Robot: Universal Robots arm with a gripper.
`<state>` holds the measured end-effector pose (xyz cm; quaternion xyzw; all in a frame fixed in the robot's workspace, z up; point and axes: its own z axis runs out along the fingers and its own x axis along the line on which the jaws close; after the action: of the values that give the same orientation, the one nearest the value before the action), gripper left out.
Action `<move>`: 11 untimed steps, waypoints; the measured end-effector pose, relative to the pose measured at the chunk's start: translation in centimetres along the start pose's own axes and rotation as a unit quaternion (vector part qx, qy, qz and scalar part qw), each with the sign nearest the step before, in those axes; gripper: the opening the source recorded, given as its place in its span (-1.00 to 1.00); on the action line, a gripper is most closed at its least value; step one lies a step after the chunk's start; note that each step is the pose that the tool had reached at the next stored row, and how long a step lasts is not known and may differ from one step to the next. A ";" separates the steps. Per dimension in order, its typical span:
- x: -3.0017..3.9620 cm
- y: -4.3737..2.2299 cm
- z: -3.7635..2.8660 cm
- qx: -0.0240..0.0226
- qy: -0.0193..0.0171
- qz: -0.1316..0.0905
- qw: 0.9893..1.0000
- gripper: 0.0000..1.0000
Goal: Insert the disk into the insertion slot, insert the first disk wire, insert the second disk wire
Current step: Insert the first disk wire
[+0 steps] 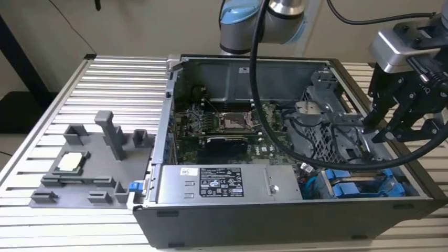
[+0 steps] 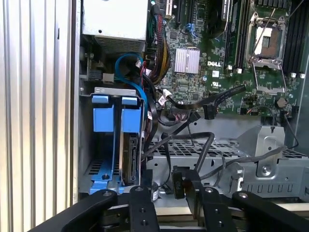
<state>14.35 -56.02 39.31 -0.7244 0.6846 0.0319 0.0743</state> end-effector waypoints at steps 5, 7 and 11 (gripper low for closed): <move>0.00 0.00 0.00 0.000 0.000 0.000 1.000 -0.60; 0.00 0.00 0.00 0.000 0.000 0.000 1.000 -0.62; 0.00 0.00 0.00 0.000 0.000 -0.001 1.000 -0.62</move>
<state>14.35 -56.02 39.31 -0.7250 0.6840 0.0320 0.0743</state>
